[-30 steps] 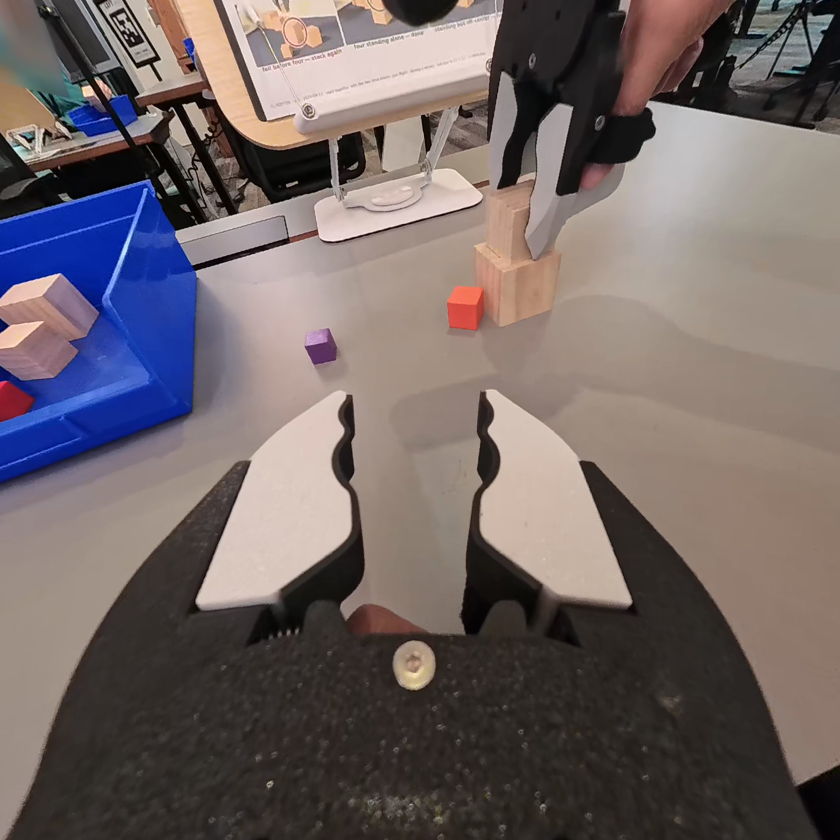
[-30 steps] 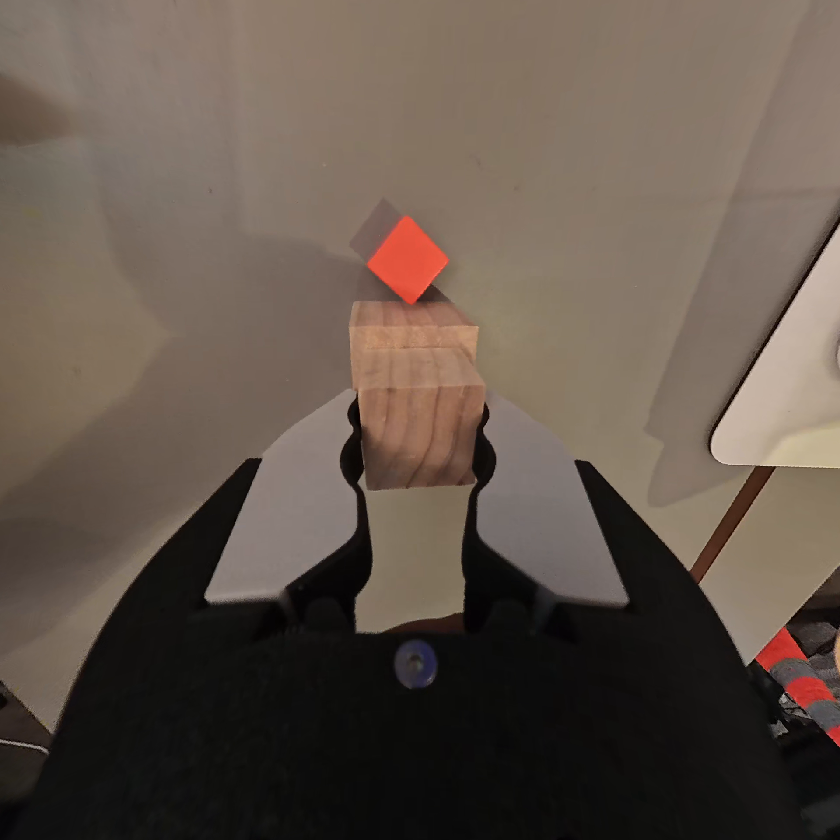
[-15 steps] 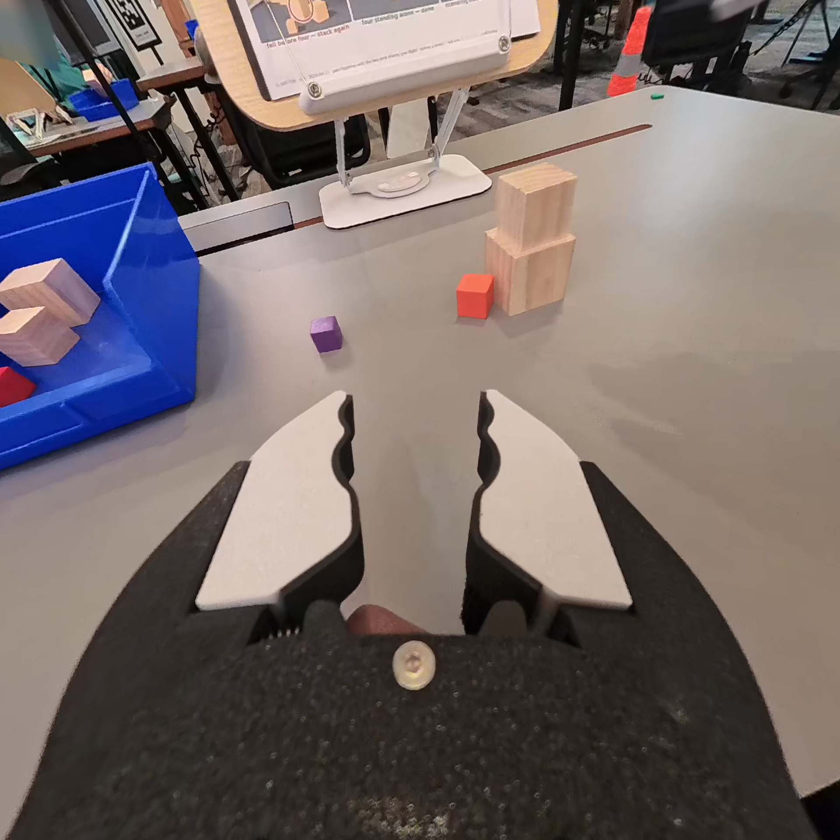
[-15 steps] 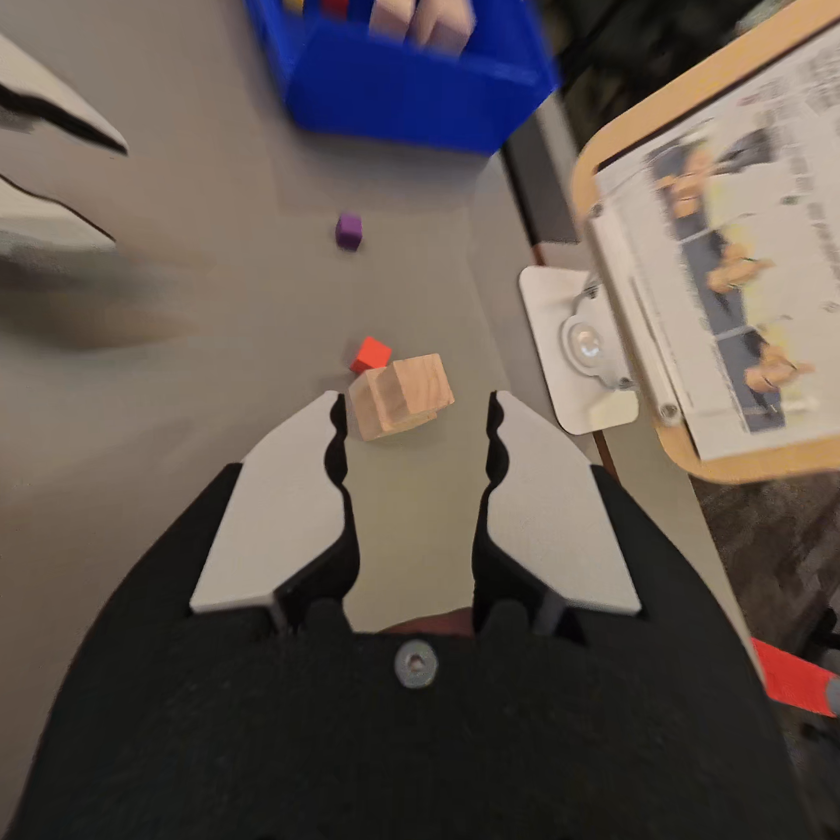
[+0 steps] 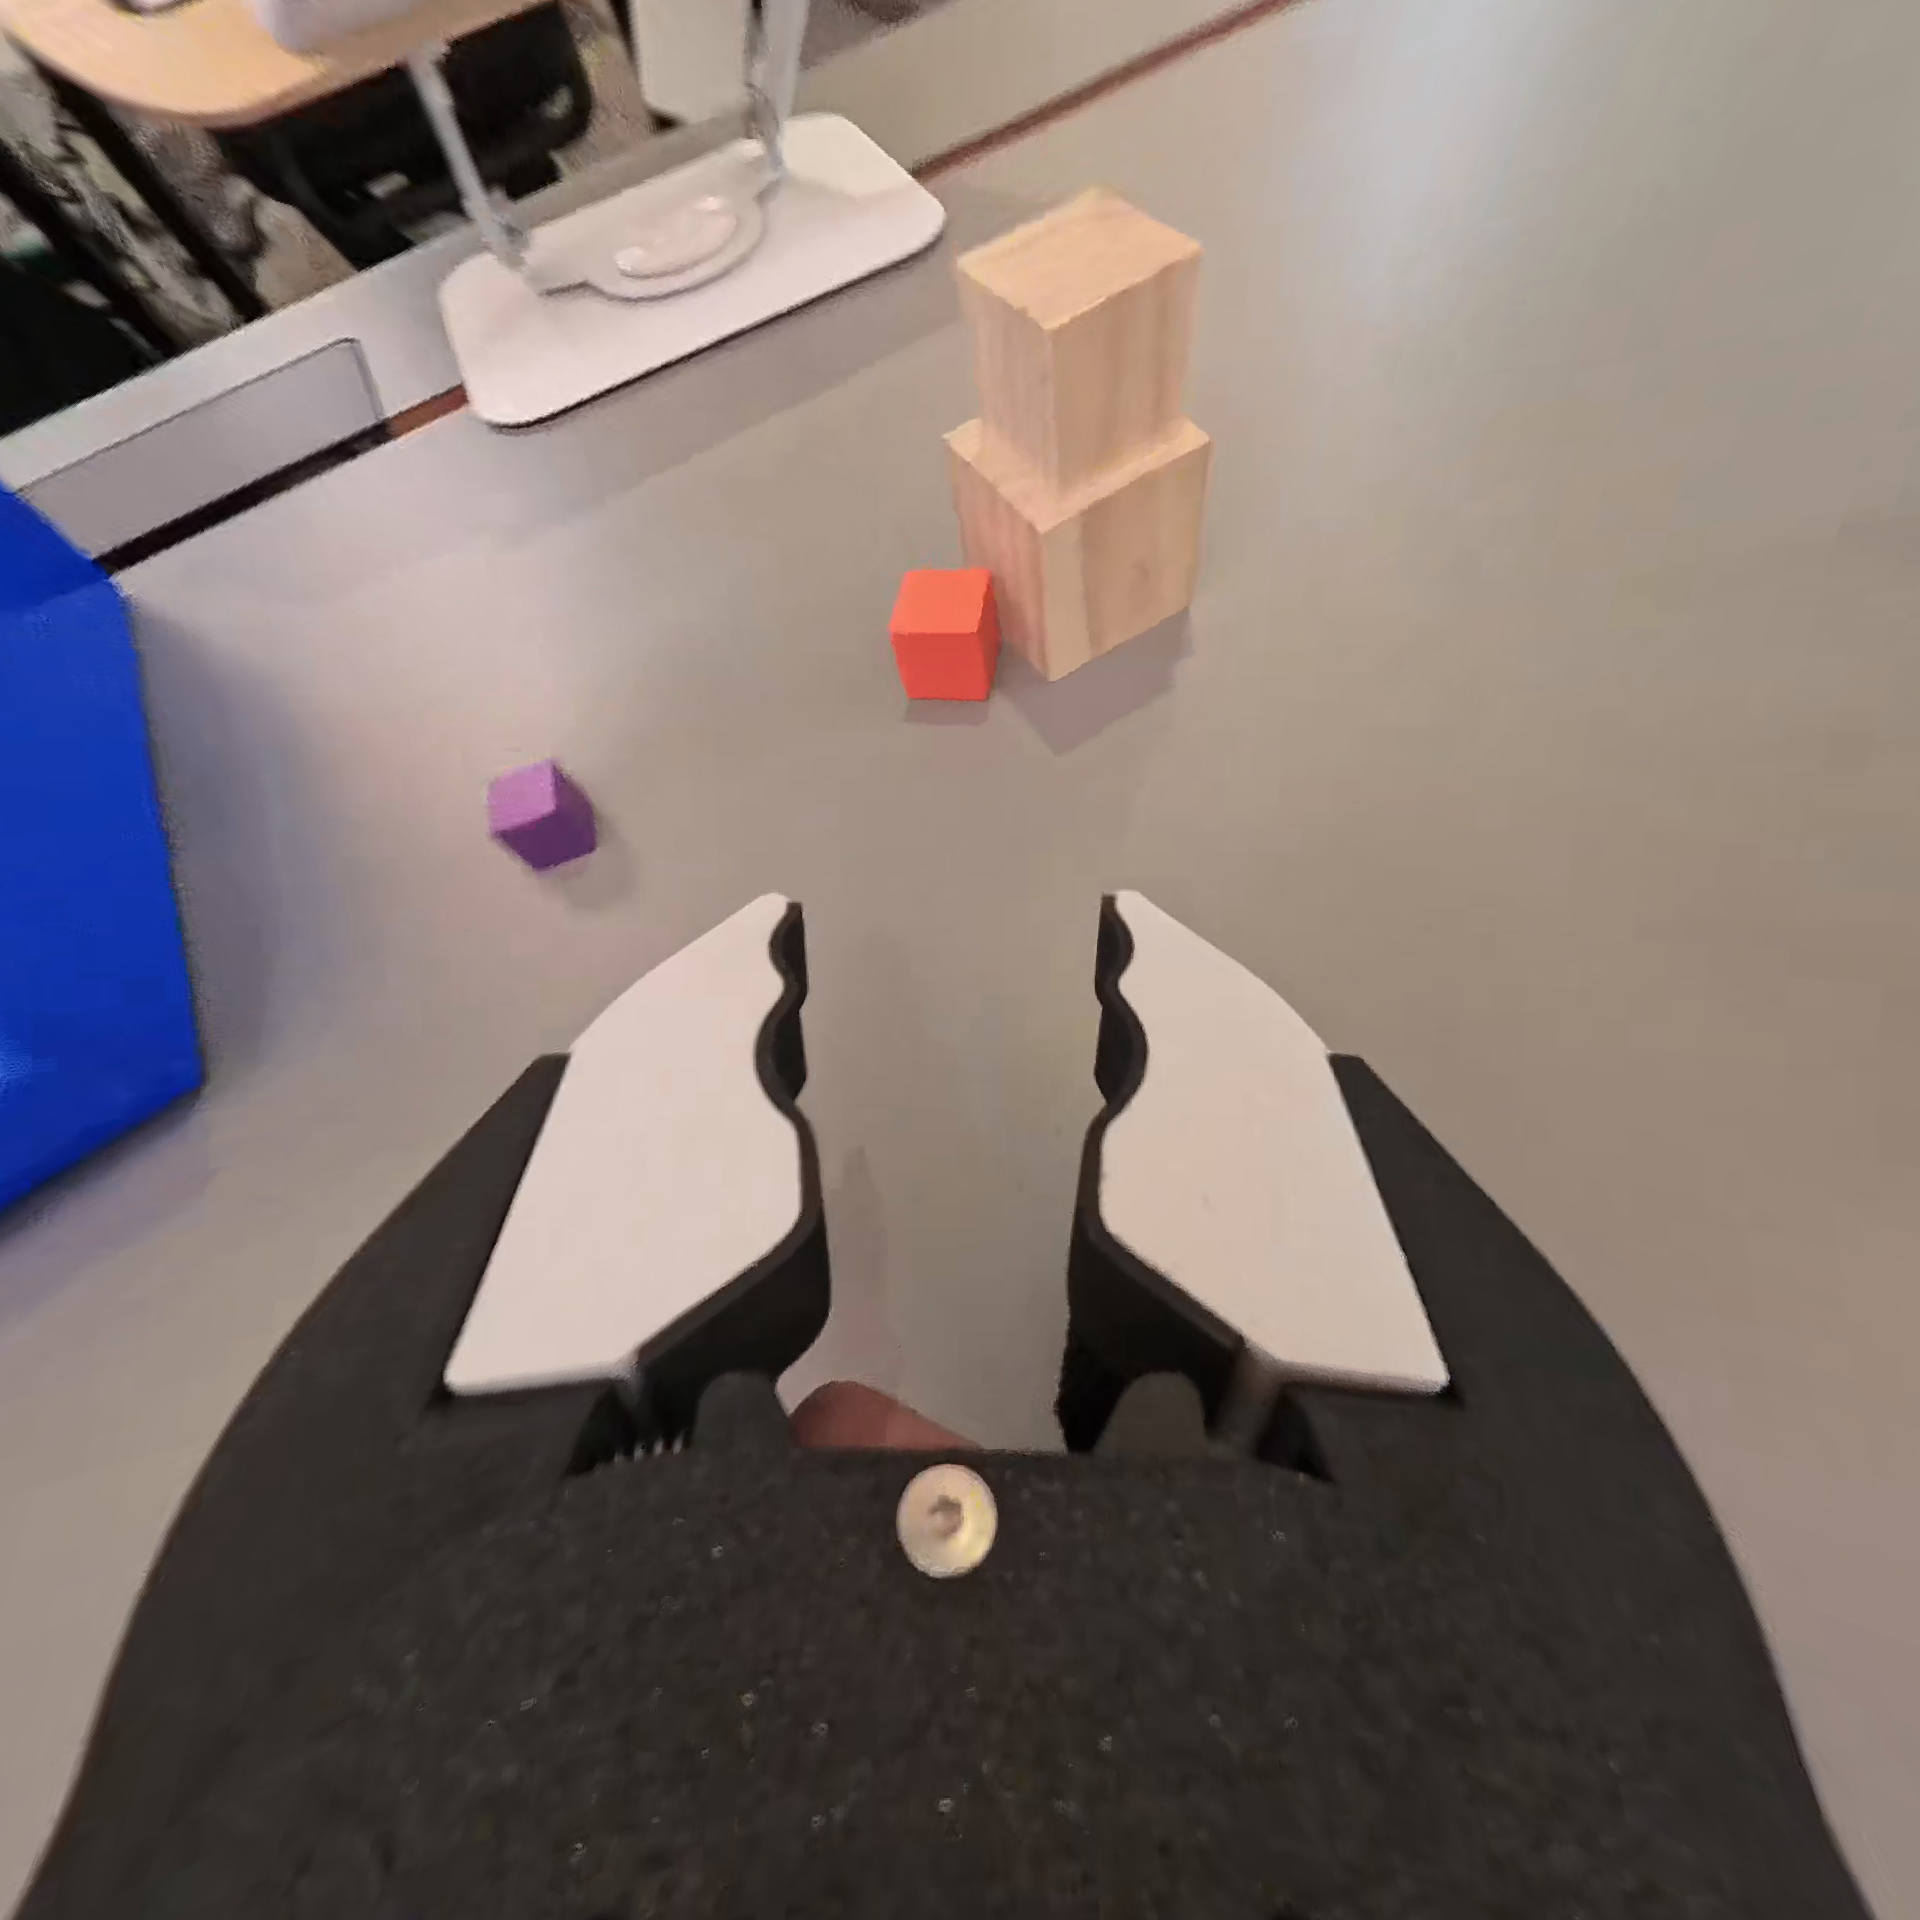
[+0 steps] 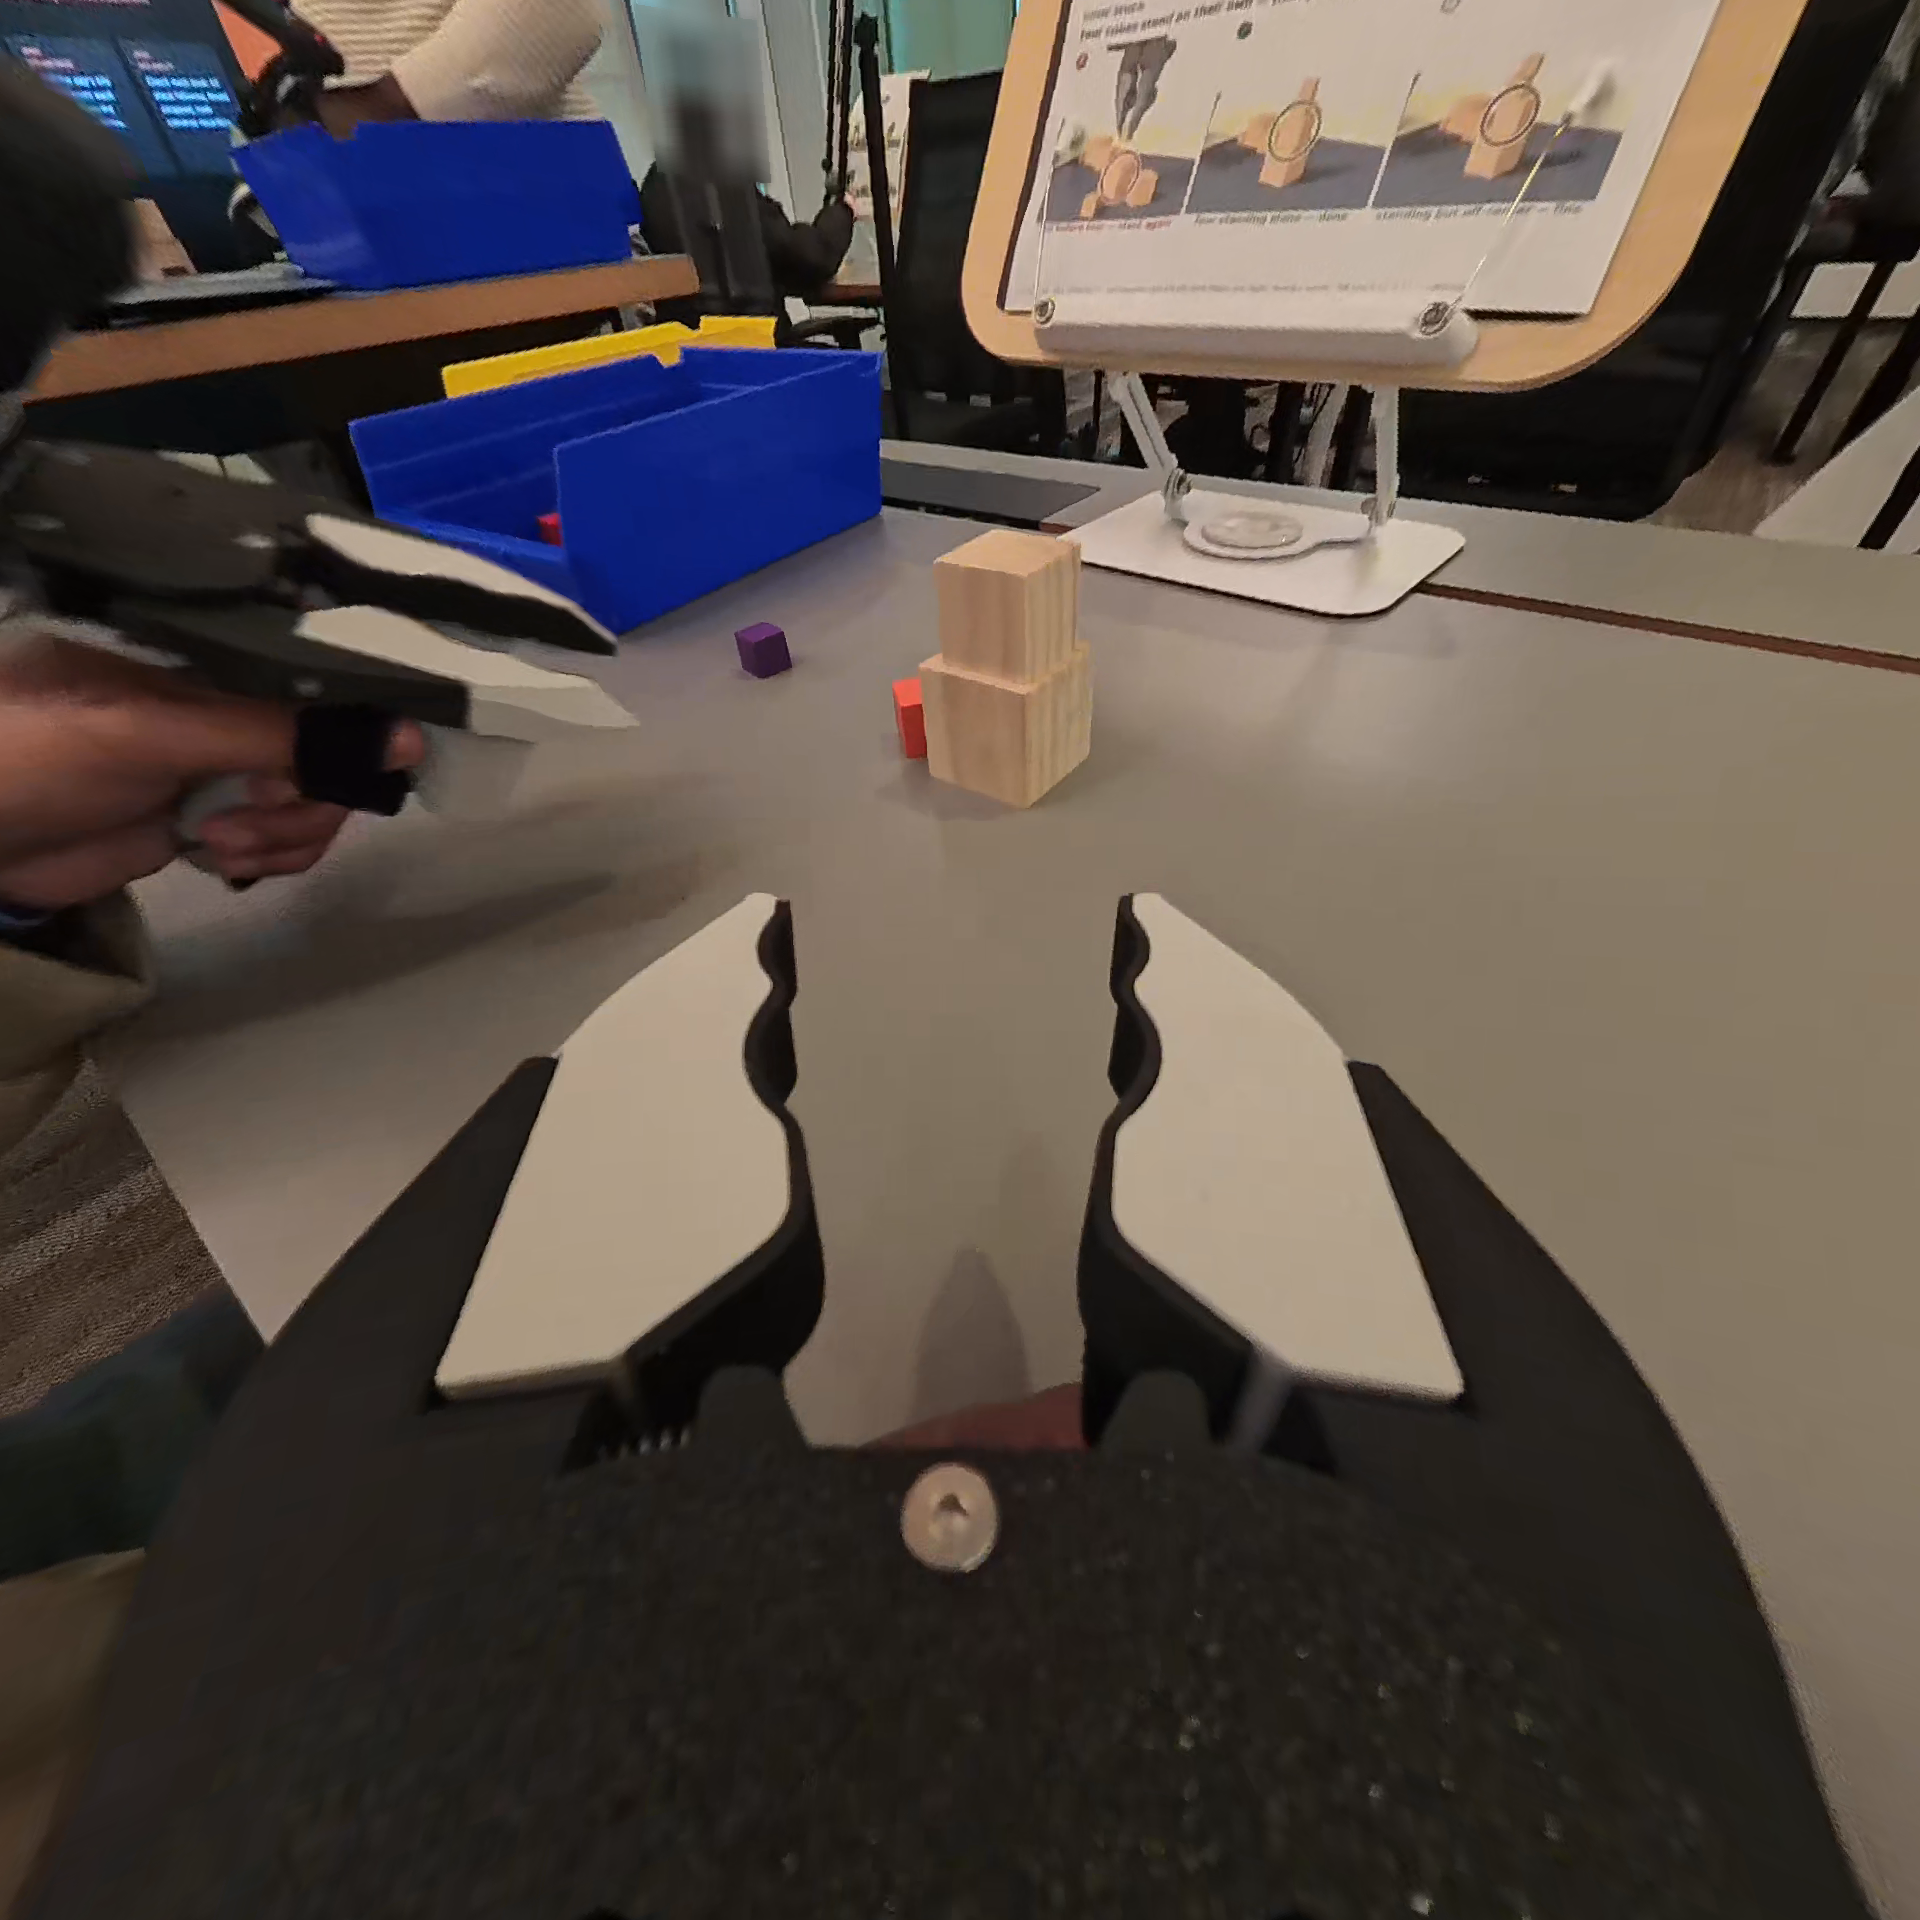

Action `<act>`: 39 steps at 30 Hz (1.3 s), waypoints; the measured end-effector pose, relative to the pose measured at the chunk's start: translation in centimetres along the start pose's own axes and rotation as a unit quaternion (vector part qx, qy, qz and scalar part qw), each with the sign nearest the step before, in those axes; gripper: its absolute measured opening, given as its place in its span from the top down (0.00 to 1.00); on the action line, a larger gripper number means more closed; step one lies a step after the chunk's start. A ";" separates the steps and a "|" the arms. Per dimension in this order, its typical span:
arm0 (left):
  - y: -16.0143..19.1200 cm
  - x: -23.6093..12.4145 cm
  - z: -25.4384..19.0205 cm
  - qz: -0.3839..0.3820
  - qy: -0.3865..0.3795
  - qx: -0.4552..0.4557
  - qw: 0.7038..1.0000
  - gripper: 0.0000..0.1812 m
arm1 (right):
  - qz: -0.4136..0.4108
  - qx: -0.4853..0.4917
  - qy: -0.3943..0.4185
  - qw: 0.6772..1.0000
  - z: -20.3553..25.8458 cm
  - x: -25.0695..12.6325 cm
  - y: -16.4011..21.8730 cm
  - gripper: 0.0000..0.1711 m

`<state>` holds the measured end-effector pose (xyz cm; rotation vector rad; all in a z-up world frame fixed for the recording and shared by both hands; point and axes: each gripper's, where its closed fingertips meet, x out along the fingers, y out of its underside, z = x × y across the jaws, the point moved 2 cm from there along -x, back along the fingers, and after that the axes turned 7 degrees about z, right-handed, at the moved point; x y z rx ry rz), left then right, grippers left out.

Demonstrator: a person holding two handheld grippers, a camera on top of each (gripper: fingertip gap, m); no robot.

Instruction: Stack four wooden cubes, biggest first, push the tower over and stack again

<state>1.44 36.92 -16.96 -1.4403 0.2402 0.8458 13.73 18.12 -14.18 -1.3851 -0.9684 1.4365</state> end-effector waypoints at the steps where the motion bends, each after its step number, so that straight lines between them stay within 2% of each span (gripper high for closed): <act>1: -0.7 1.0 0.0 0.013 0.011 0.015 1.000 0.71 | 0.002 -0.003 -0.004 1.000 0.2 -0.1 0.0 0.66; 6: -3.4 6.4 1.0 0.070 0.040 0.056 0.995 0.74 | 0.004 -0.039 0.003 0.999 0.8 -0.5 -0.1 0.67; 10: -3.5 9.9 1.3 0.119 0.062 0.067 0.989 0.73 | 0.005 -0.032 -0.008 0.999 1.0 -0.6 0.1 0.67; 19: -3.6 12.7 1.1 0.130 0.071 0.065 0.987 0.73 | 0.011 -0.016 -0.027 0.999 1.0 -0.4 0.5 0.68; 22: -3.7 13.2 0.7 0.127 0.088 0.055 0.986 0.84 | 0.014 -0.012 -0.031 0.999 1.0 -0.3 0.6 0.68; 23: -3.8 13.4 0.7 0.127 0.092 0.051 0.986 0.84 | 0.015 -0.013 -0.032 0.999 1.0 -0.3 0.7 0.68; 28: -3.9 12.7 1.7 0.120 0.063 0.063 0.989 0.84 | 0.020 -0.018 -0.027 0.999 1.0 -0.2 0.8 0.69; 32: -5.7 9.8 2.8 0.083 0.076 0.068 0.991 0.84 | 0.019 -0.017 -0.023 0.999 0.6 -0.3 0.7 0.70; 35: -8.9 7.1 2.7 0.046 0.109 0.141 0.983 0.84 | 0.021 -0.016 -0.024 0.999 0.6 -0.4 0.7 0.70; 39: -12.2 5.1 1.2 0.037 0.172 0.260 0.949 0.84 | 0.021 -0.024 -0.021 0.999 0.8 -0.5 0.5 0.71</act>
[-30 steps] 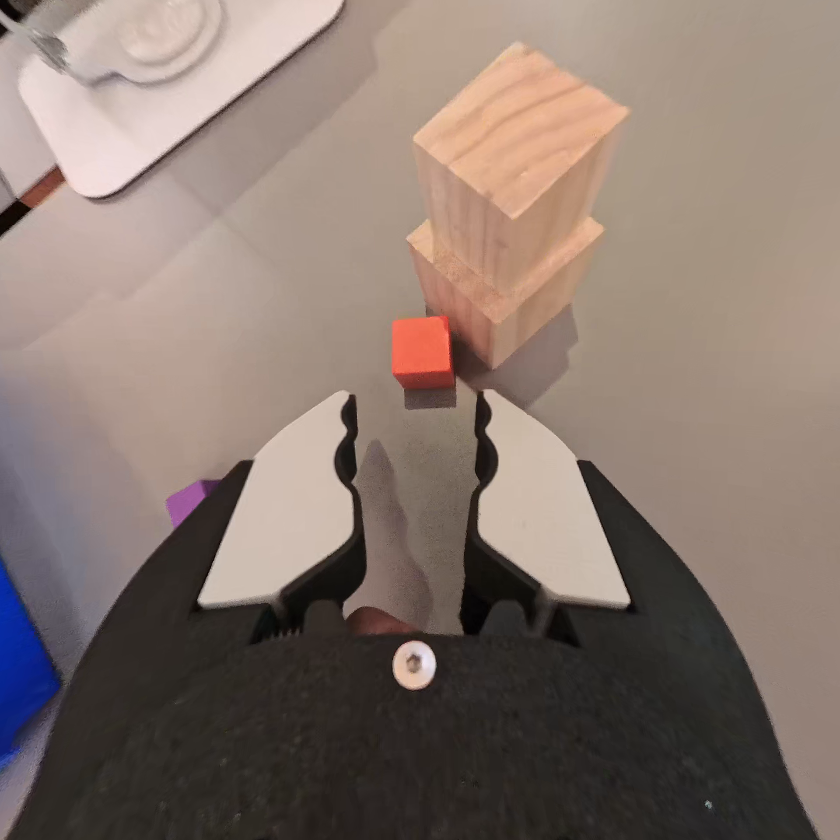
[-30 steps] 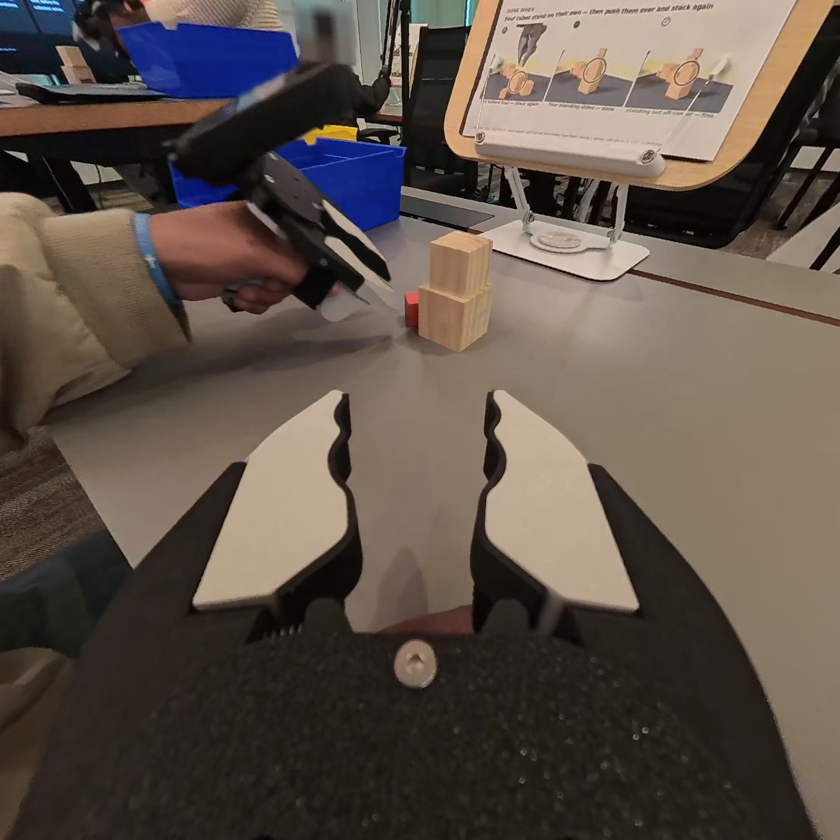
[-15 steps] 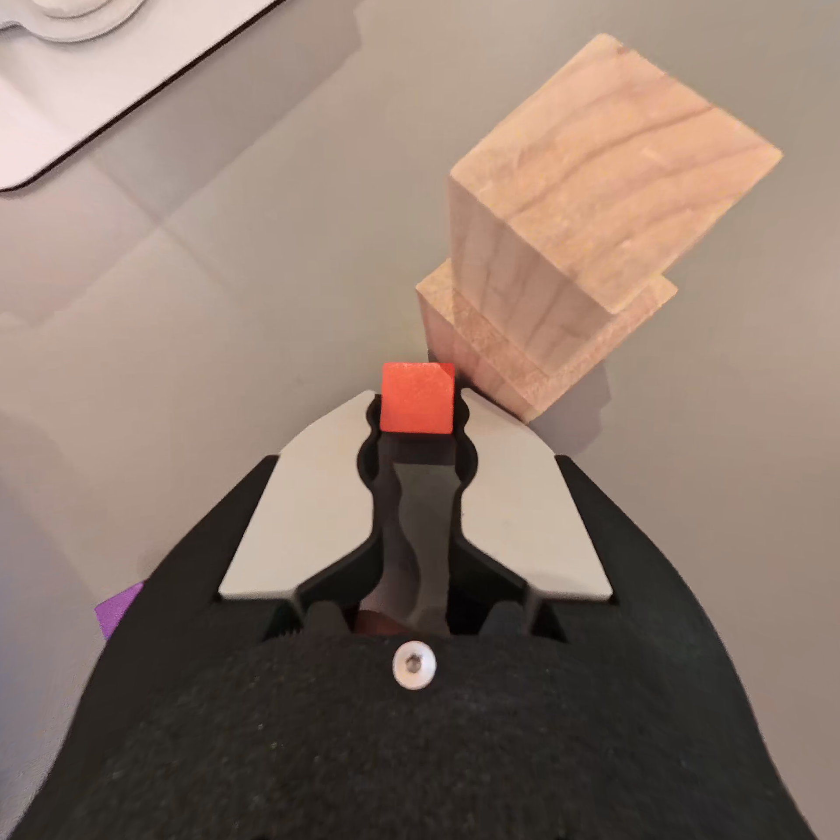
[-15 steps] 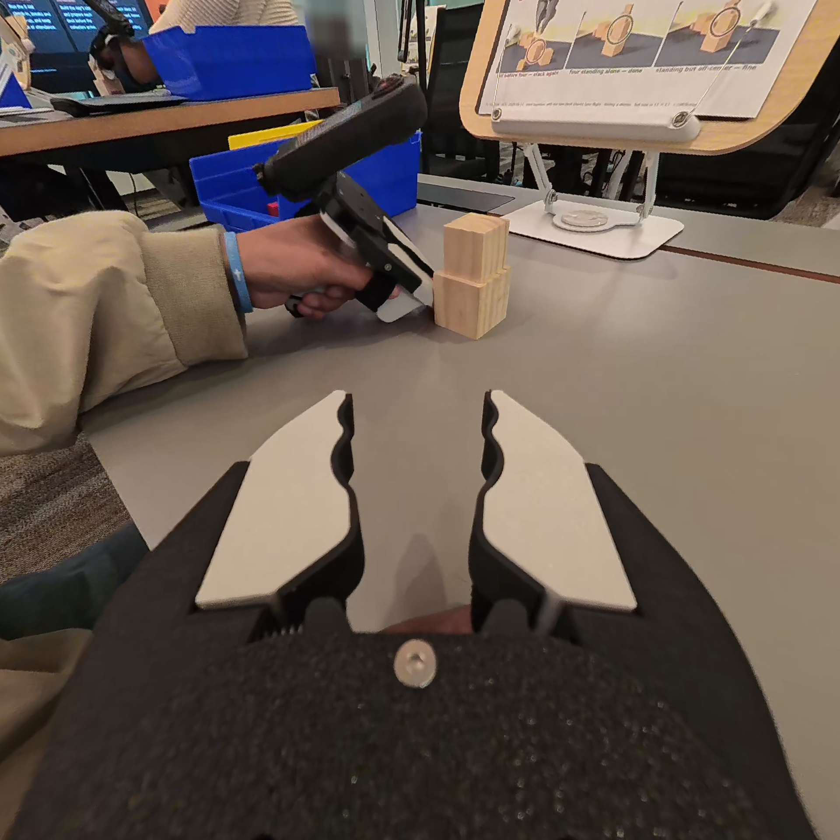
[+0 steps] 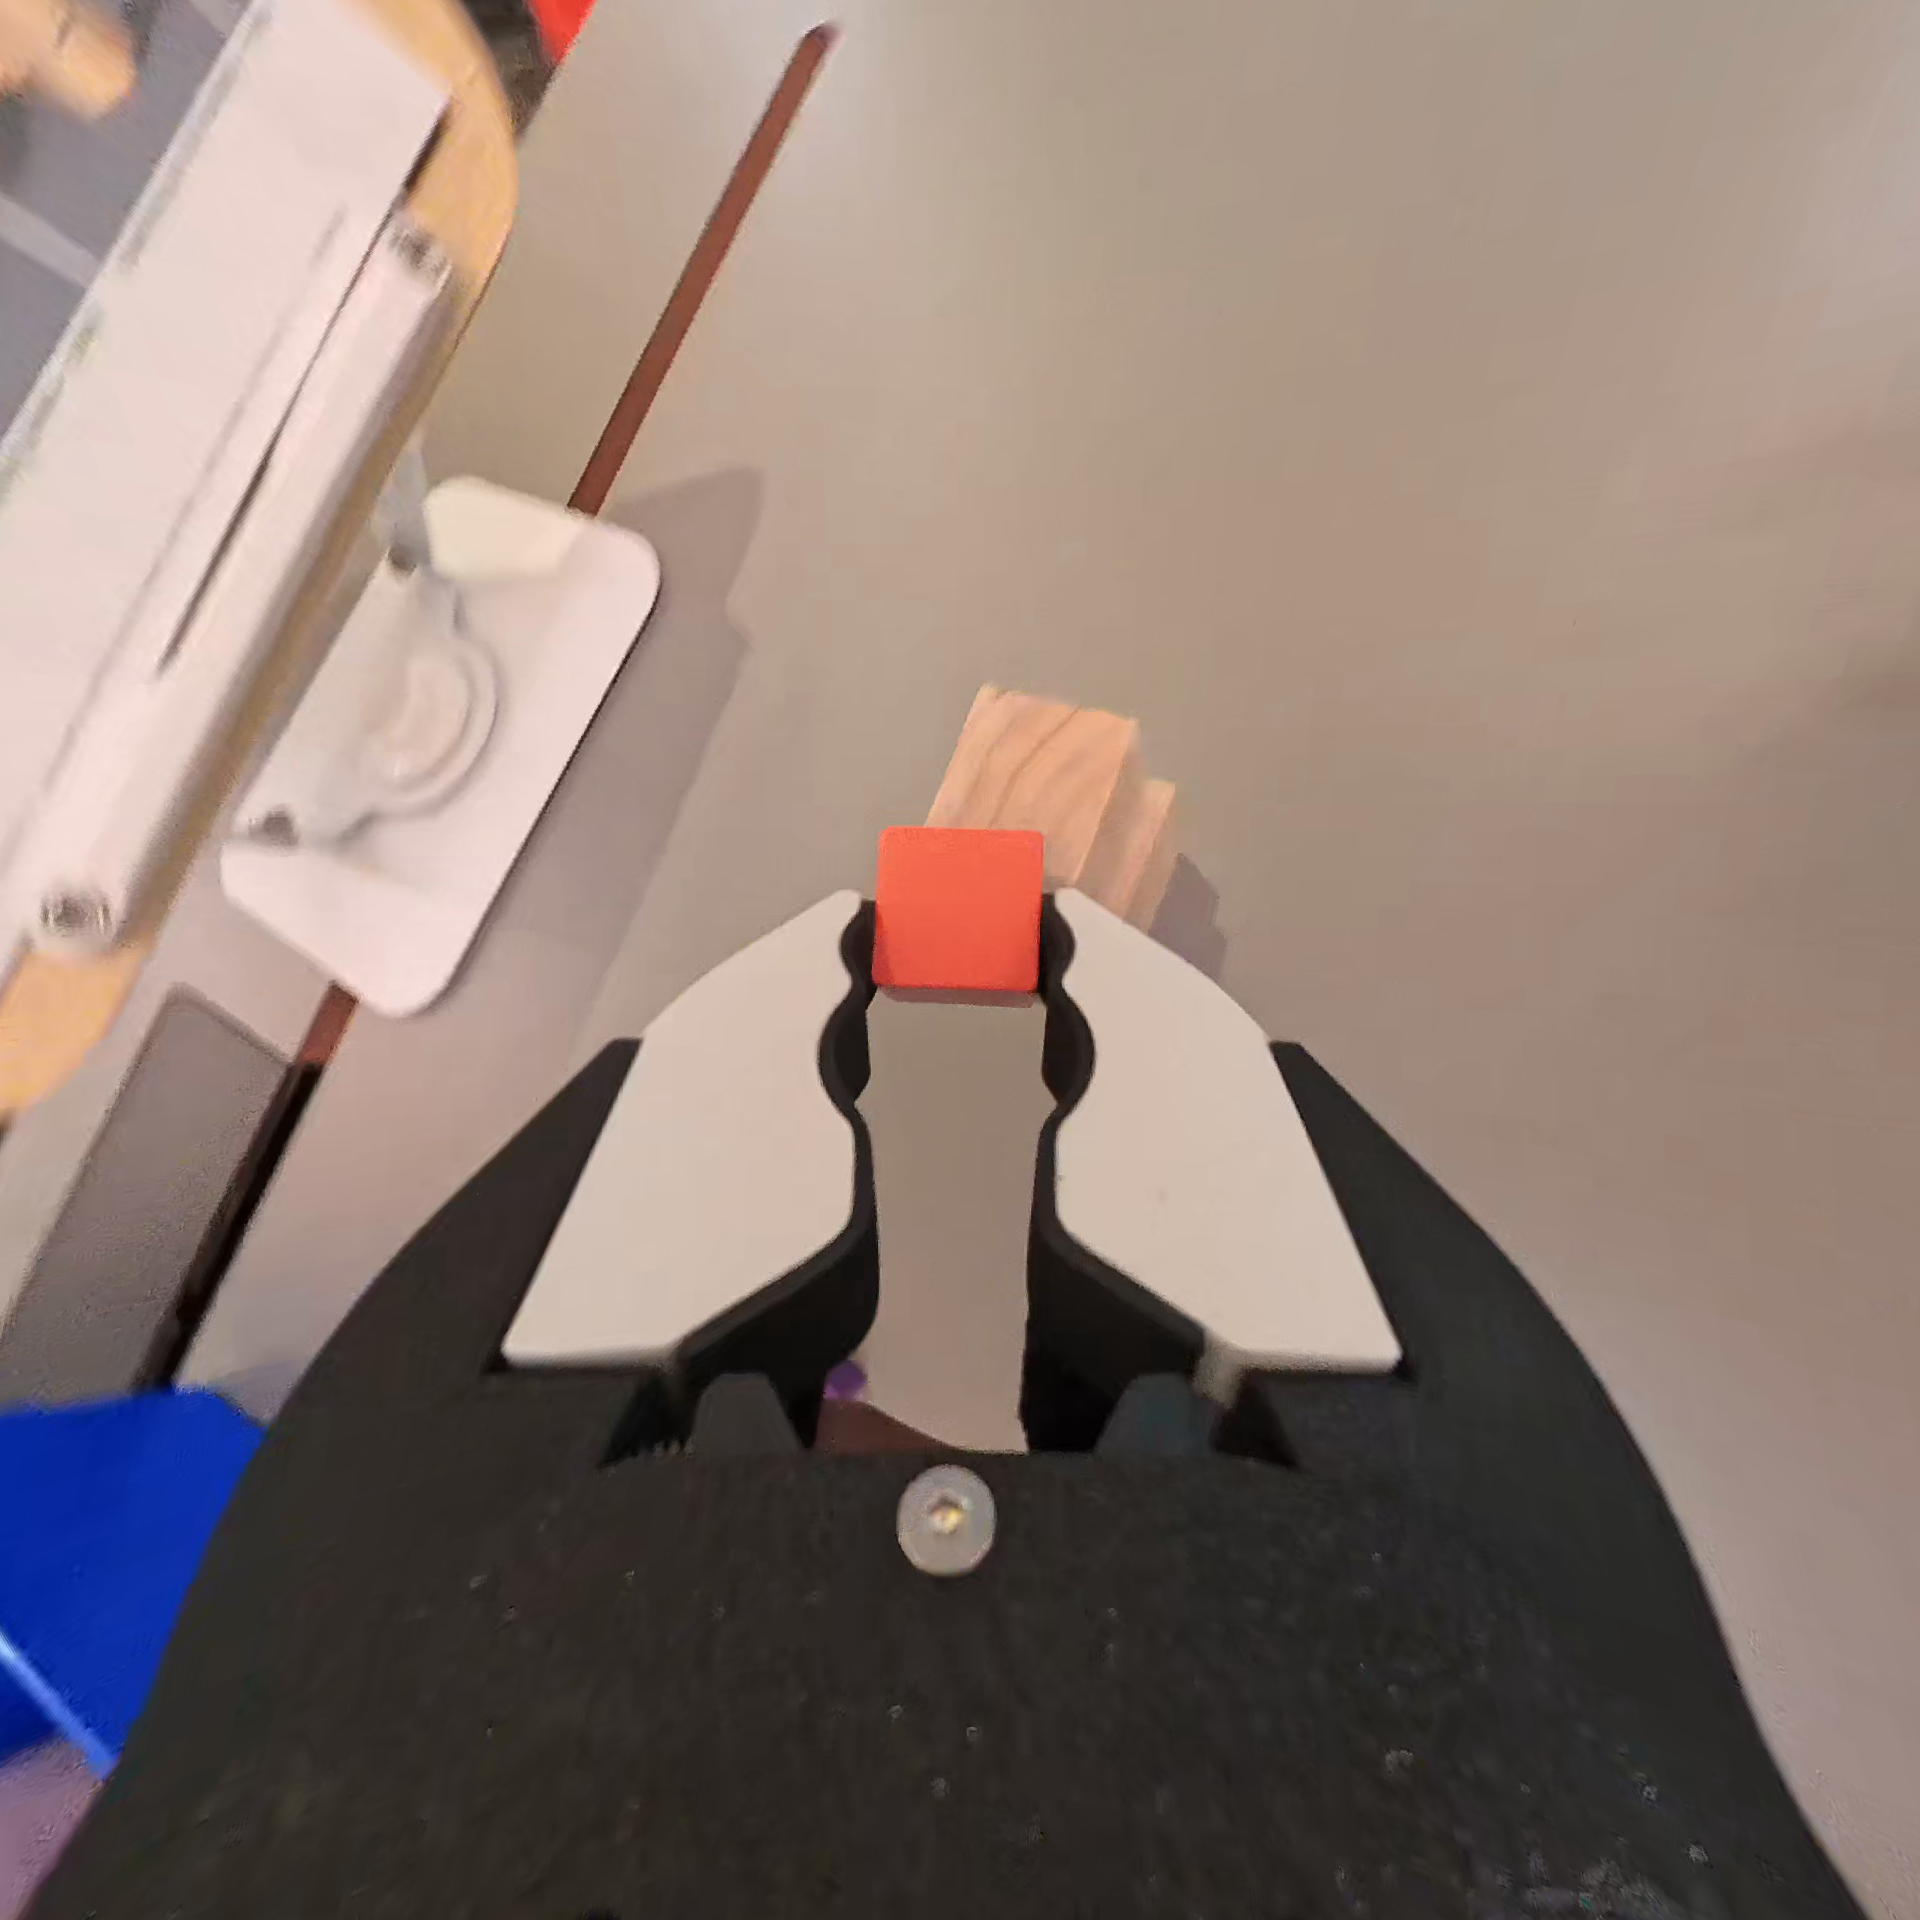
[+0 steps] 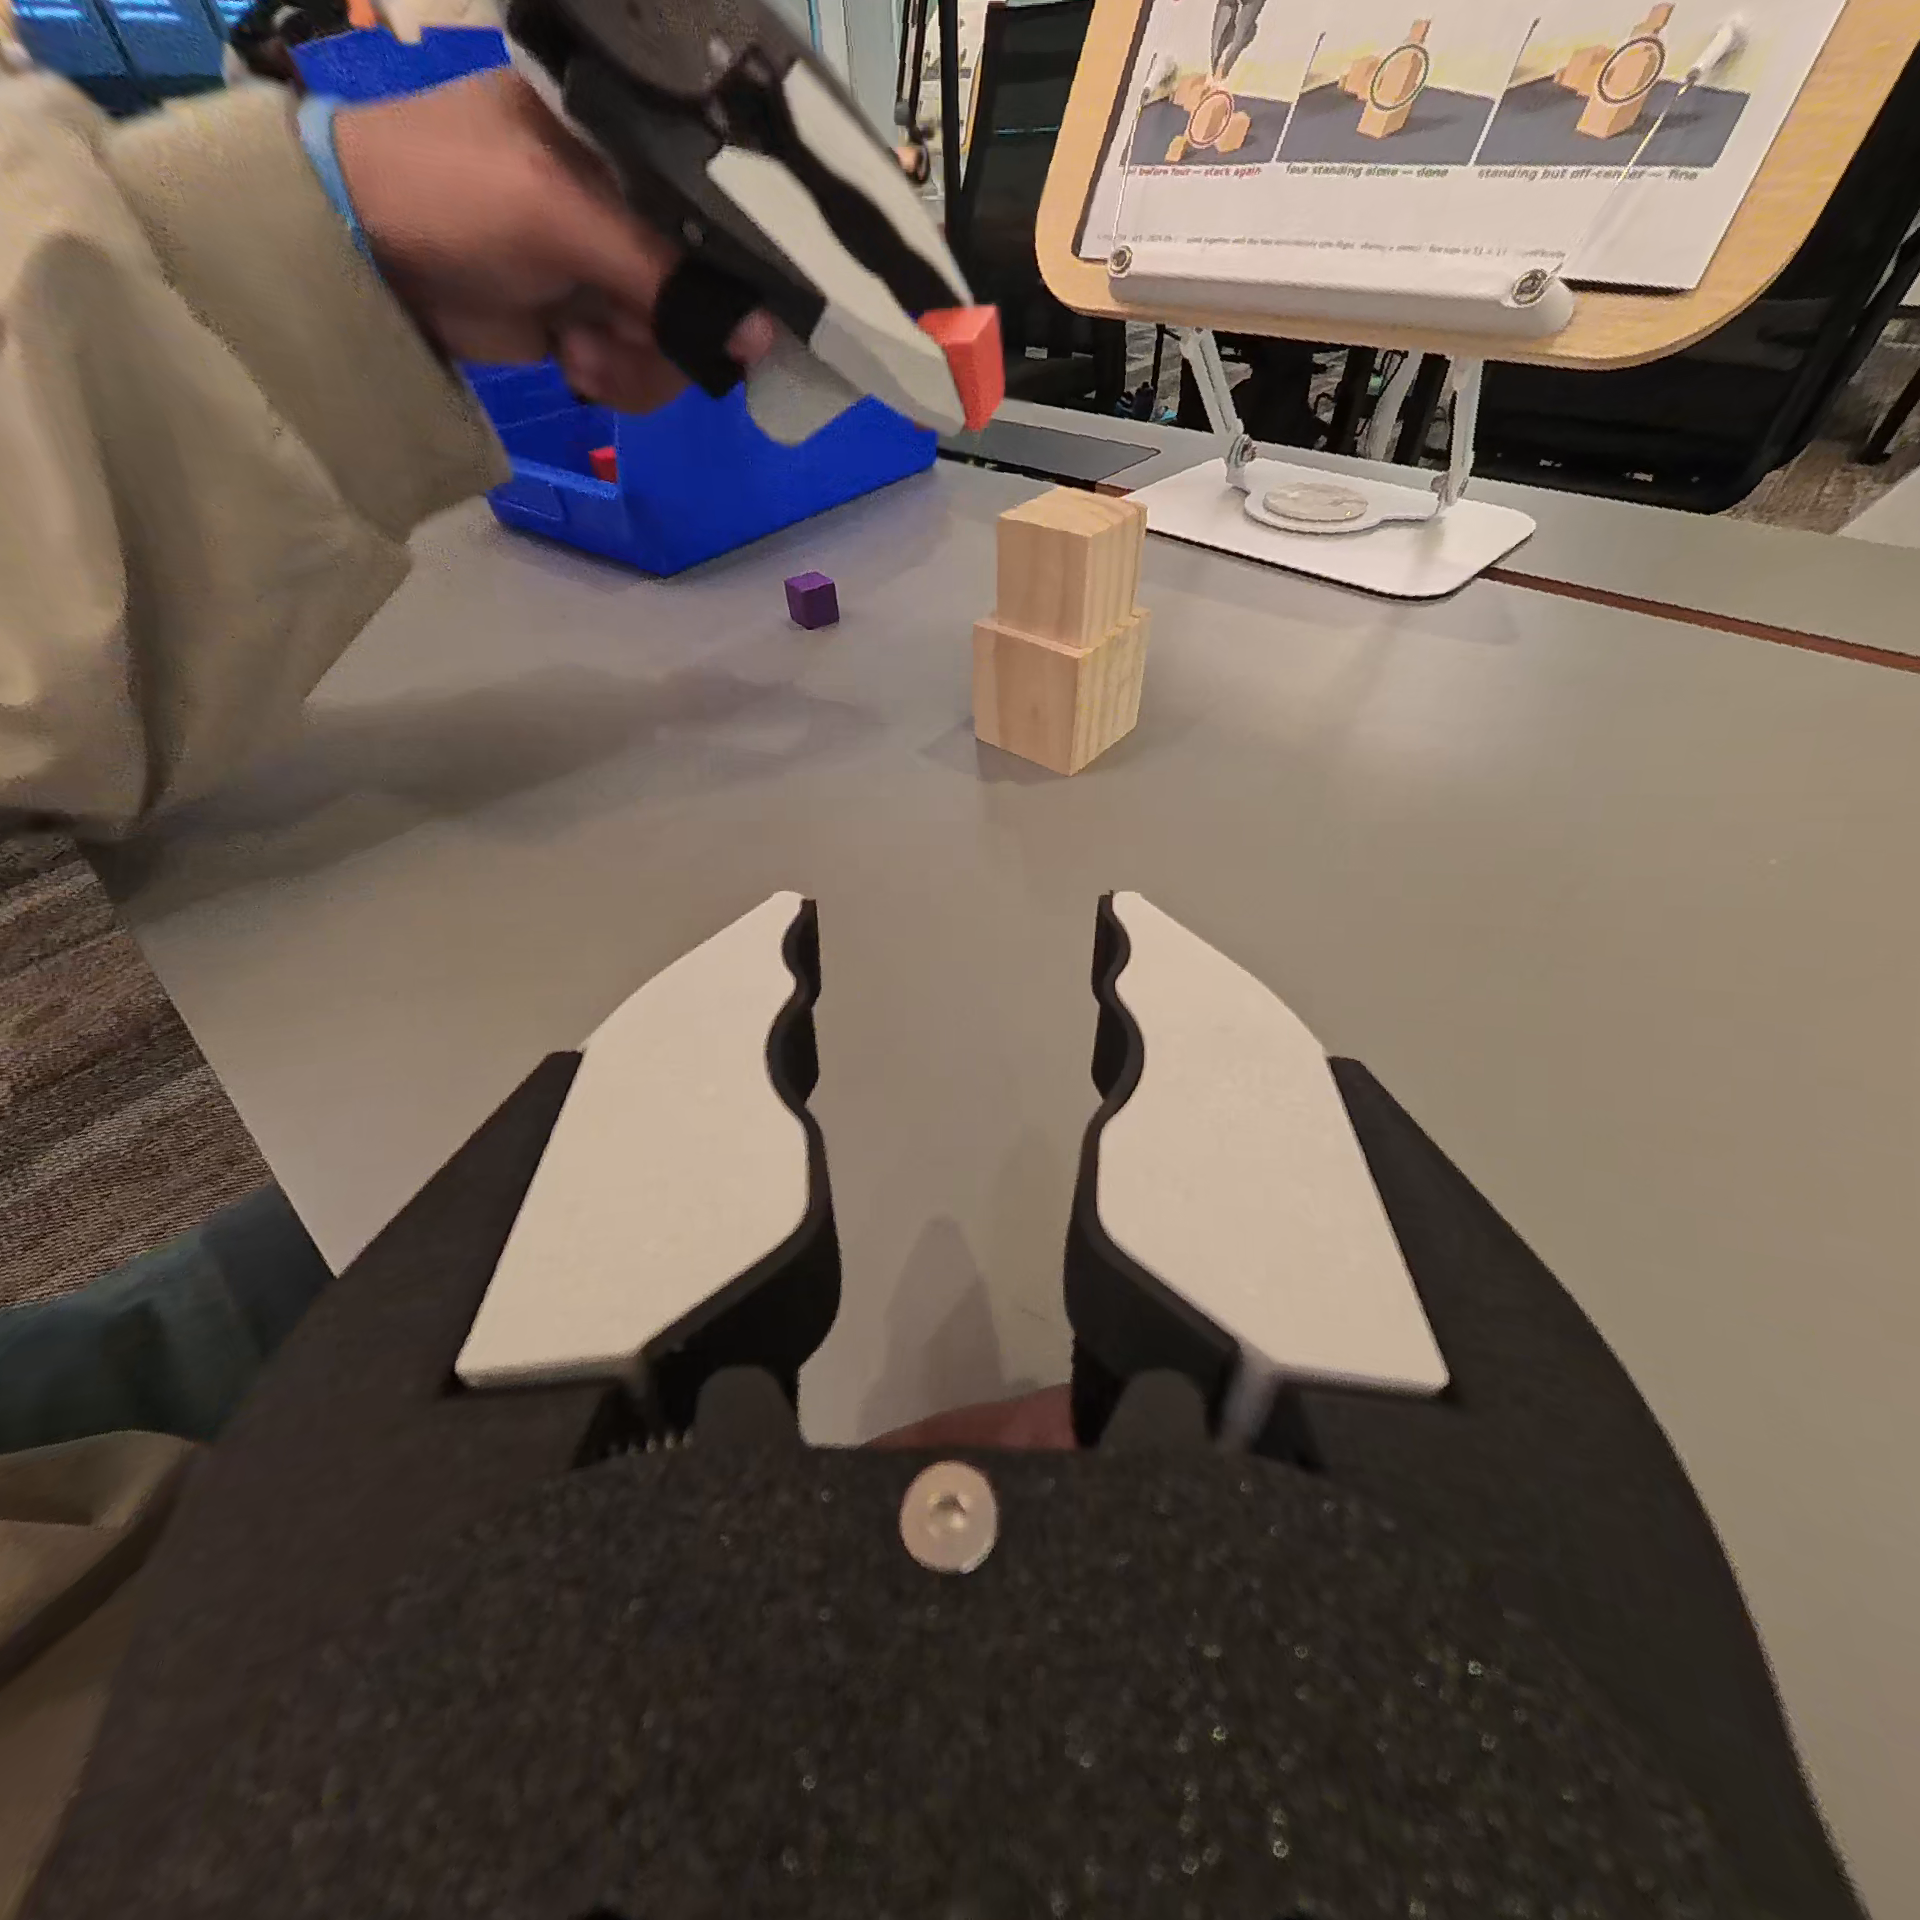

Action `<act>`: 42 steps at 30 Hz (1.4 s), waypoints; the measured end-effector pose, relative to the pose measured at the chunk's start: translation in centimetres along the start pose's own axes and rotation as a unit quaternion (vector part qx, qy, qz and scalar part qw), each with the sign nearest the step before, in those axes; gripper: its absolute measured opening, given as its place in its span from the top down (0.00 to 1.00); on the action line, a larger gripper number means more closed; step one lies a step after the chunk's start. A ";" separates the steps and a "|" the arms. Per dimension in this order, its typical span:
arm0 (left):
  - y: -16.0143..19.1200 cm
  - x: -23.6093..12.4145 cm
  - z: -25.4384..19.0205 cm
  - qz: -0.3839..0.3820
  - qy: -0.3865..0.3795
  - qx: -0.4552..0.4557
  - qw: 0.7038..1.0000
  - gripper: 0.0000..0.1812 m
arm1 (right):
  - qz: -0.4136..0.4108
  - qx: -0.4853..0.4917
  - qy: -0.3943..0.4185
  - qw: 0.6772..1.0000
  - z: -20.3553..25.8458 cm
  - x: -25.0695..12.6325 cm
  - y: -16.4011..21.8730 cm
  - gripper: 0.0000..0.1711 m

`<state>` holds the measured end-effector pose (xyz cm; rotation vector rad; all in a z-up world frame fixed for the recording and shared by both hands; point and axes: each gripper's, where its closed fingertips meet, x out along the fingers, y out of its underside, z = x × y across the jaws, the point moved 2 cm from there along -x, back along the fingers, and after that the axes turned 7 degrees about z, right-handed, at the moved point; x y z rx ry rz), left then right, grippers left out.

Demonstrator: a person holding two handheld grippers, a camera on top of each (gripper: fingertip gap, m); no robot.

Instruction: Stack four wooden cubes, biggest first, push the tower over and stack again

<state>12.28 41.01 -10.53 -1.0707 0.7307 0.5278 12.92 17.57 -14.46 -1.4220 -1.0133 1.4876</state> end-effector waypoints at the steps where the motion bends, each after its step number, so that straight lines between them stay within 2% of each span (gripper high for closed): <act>1: -0.8 -0.1 -0.1 0.000 0.017 0.022 1.000 0.84 | 0.000 -0.001 0.000 1.000 0.0 0.0 0.0 0.71; 5: -2.4 0.9 -0.2 0.026 0.081 0.073 0.994 0.84 | -0.002 0.000 0.000 1.000 0.1 -0.1 -0.1 0.71; 9: -2.9 2.3 -0.7 0.043 0.145 0.076 0.986 0.84 | -0.001 -0.001 0.000 1.000 -0.1 -0.1 -0.1 0.71; 21: -2.1 4.5 -0.7 0.072 0.163 0.087 0.980 0.84 | 0.003 0.002 -0.007 1.000 -0.1 0.0 0.1 0.71; 29: -1.7 4.7 -0.8 0.064 0.174 0.085 0.979 0.84 | 0.005 0.001 -0.009 1.000 -0.2 -0.1 0.2 0.71; 30: -1.7 4.6 -0.9 0.063 0.176 0.083 0.979 0.83 | 0.005 0.000 -0.009 1.000 -0.2 -0.1 0.2 0.71; 31: -1.7 4.6 -0.9 0.061 0.176 0.082 0.979 0.74 | 0.006 0.000 -0.008 1.000 -0.2 -0.1 0.2 0.71; 32: -1.5 4.6 -0.9 0.068 0.173 0.083 0.979 0.68 | 0.006 0.000 -0.009 1.000 -0.2 -0.1 0.2 0.71; 33: -1.3 4.4 -0.9 0.074 0.168 0.086 0.979 0.67 | 0.006 0.000 -0.009 1.000 -0.2 0.0 0.2 0.71; 38: -1.7 0.7 -0.5 0.023 0.118 0.073 0.990 0.69 | 0.005 0.002 -0.010 1.000 -0.1 -0.1 0.1 0.71; 42: -0.4 -4.2 0.3 -0.062 -0.047 -0.032 0.996 0.71 | 0.001 0.007 -0.008 1.000 -0.3 -0.2 0.0 0.71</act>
